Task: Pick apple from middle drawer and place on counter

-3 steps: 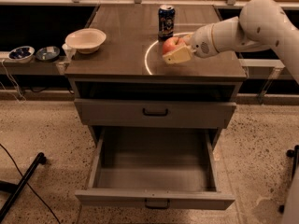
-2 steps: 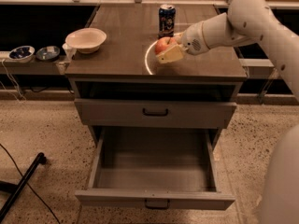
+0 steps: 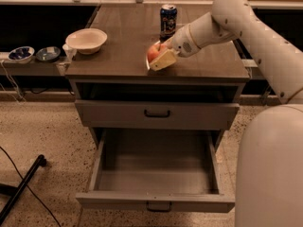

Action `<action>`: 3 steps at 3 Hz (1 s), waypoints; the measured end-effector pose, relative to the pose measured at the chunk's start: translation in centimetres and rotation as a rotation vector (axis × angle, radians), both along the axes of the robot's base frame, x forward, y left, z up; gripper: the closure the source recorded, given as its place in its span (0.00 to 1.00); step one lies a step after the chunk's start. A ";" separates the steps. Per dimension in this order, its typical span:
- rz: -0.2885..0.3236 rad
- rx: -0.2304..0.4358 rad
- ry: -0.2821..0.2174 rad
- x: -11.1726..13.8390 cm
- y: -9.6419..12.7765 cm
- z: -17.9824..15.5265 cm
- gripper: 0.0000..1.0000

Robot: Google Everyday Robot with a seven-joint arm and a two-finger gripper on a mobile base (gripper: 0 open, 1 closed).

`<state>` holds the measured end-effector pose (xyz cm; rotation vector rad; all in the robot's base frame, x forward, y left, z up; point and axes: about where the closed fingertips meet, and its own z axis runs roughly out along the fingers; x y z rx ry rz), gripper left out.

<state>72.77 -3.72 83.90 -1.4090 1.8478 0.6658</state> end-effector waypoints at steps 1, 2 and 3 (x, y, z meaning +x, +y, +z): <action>0.081 0.020 0.014 -0.4 1.1 -0.5 0.37; 0.081 0.020 0.014 -0.4 1.1 -0.5 0.14; 0.081 0.020 0.014 -0.4 1.1 -0.5 0.00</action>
Offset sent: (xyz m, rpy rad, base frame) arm -0.0043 0.0109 -0.0049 0.0203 0.0135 0.0808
